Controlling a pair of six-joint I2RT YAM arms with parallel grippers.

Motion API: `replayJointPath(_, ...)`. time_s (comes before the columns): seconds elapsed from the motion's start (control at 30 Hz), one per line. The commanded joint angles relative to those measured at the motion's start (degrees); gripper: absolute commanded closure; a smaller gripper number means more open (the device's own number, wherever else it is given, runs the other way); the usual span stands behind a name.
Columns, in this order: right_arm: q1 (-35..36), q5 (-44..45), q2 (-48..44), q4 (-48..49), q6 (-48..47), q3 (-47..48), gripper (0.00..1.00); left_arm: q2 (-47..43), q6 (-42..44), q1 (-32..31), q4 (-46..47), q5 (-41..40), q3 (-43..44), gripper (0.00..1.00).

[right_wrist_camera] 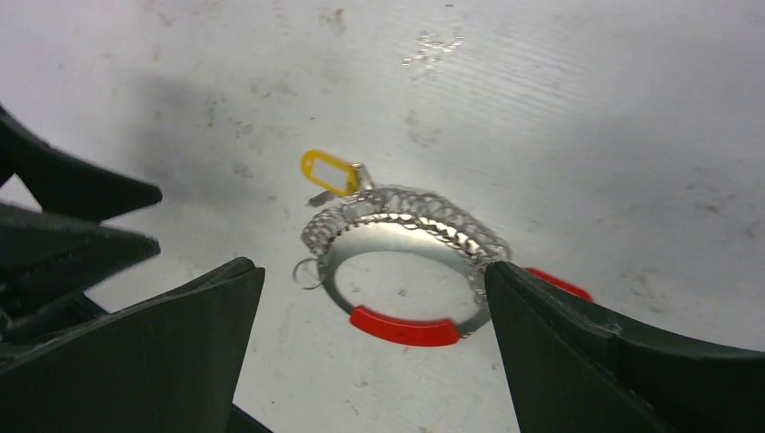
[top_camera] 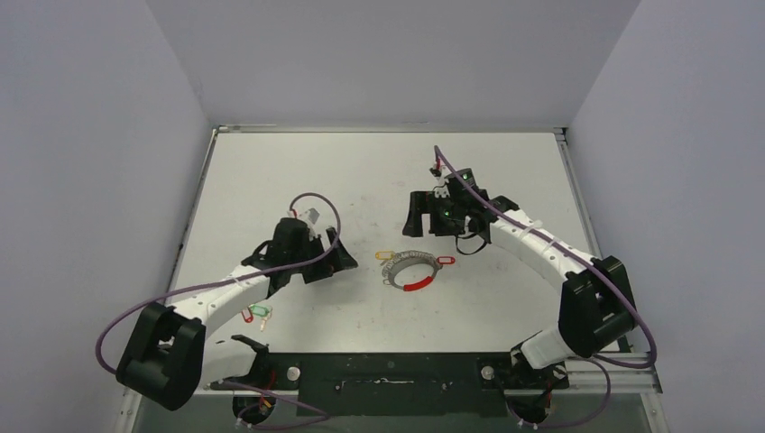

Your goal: Put the keys on the keyring

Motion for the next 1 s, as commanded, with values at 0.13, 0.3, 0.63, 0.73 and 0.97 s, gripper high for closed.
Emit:
replayJointPath(0.13, -4.7, 1.4, 8.1, 1.4, -2.6, -0.6, 0.00, 7.3, -7.5, -15.6, 8.8, -10.7, 0.2, 0.23)
replayJointPath(0.3, -4.9, 0.6, 12.1, 3.0, -3.4, -2.1, 0.00, 8.4, -9.8, -20.7, 10.2, -14.4, -0.5, 0.23)
replayJointPath(0.63, -3.8, -7.8, 10.6, 8.1, 0.1, -12.1, 0.03, 1.1, -12.2, -22.1, 10.4, -19.4, -5.0, 0.25)
replayJointPath(0.73, -1.7, -10.7, 9.4, 10.8, 2.6, -16.1, 0.04, -1.4, -12.2, -22.1, 9.3, -20.4, -5.7, 0.26)
replayJointPath(0.97, 3.6, -16.3, 2.3, 17.9, 12.0, -21.6, 0.06, -5.2, -12.5, -22.0, 4.7, -22.3, -7.0, 0.27)
